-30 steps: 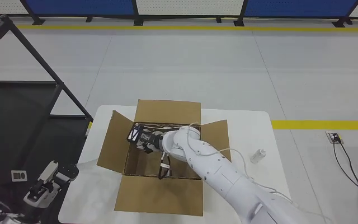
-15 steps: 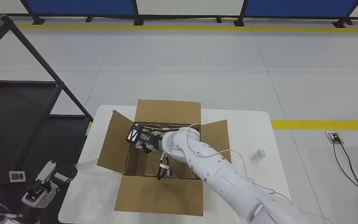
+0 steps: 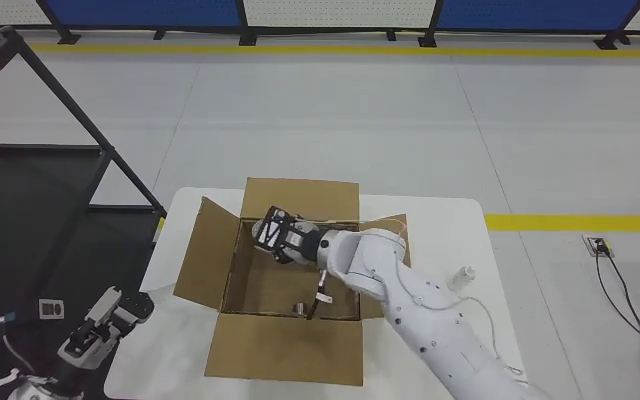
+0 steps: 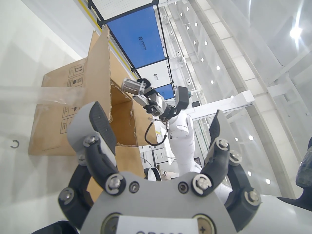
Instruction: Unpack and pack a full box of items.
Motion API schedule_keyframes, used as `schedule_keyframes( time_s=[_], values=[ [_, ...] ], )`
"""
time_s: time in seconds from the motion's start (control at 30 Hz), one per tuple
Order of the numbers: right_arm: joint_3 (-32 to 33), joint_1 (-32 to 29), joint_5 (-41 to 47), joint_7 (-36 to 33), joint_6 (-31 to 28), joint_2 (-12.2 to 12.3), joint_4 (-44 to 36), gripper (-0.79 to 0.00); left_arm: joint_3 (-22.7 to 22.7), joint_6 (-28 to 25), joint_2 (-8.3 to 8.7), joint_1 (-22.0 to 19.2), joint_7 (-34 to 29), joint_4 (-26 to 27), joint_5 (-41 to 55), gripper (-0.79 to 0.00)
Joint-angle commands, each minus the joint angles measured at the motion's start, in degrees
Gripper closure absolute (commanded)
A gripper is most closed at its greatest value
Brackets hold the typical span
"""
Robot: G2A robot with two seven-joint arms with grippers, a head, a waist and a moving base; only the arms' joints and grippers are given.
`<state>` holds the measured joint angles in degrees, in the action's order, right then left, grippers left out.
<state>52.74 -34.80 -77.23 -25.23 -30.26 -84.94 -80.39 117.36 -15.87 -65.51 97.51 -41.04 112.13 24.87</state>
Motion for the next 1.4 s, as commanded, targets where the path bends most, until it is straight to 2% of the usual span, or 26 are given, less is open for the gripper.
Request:
schedule_keyframes(
  time_s=[0.0, 0.07, 0.17, 0.23, 0.47, 0.6, 0.7, 0.8, 1.1, 1.37],
  values=[
    [5.46, -8.27, -1.86, -3.85, -0.43, 1.85, -12.71, 0.0, -0.62, 0.23, 0.06, -0.38, -0.27, 0.21, -0.57, -0.785],
    [10.88, -16.45, -4.14, -7.18, 0.0, 3.45, -23.51, 0.0, -1.56, 0.64, 0.14, -0.85, -0.58, 0.62, -1.46, -0.785],
    [16.39, -24.36, -6.85, -9.33, 2.52, 4.63, -32.79, 0.0, -2.6, 1.04, 0.23, -1.4, -0.91, 0.99, -2.32, -0.785],
    [21.51, -31.07, -8.55, -9.91, 6.57, 5.33, -39.15, 0.0, -3.5, 1.33, 0.31, -1.88, -1.22, 1.33, -3.14, -0.785],
    [36.53, -50.53, -8.76, -6.95, 18.35, 6.29, -50.67, 0.0, -5.74, 2.14, 0.5, -3.02, -1.41, 1.54, -4.76, -0.785],
    [42.89, -56.74, -3.8, -7.1, 18.11, 6.59, -49.1, 0.0, -6.59, 2.35, 0.61, -3.52, -1.44, 1.65, -5.57, -0.785],
    [44.87, -58.11, -0.1, -8.69, 14.64, 6.91, -45.52, 0.0, -6.83, 2.58, 0.7, -3.82, -1.31, 1.7, -5.81, -0.785],
    [45.77, -57.0, 2.81, -10.73, 12.68, 7.18, -40.56, 0.0, -6.91, 2.89, 0.78, -4.0, -1.2, 1.69, -5.91, -0.785],
    [43.65, -45.01, 6.11, -16.42, 14.31, 7.76, -21.27, 0.0, -6.47, 3.41, 1.02, -4.66, -0.49, 1.1, -5.3, -0.785],
    [43.41, -40.26, 6.28, -17.78, 15.84, 8.31, -12.41, 0.0, -5.68, 3.6, 1.25, -4.97, -0.38, 0.45, -4.75, -0.785]
  ],
)
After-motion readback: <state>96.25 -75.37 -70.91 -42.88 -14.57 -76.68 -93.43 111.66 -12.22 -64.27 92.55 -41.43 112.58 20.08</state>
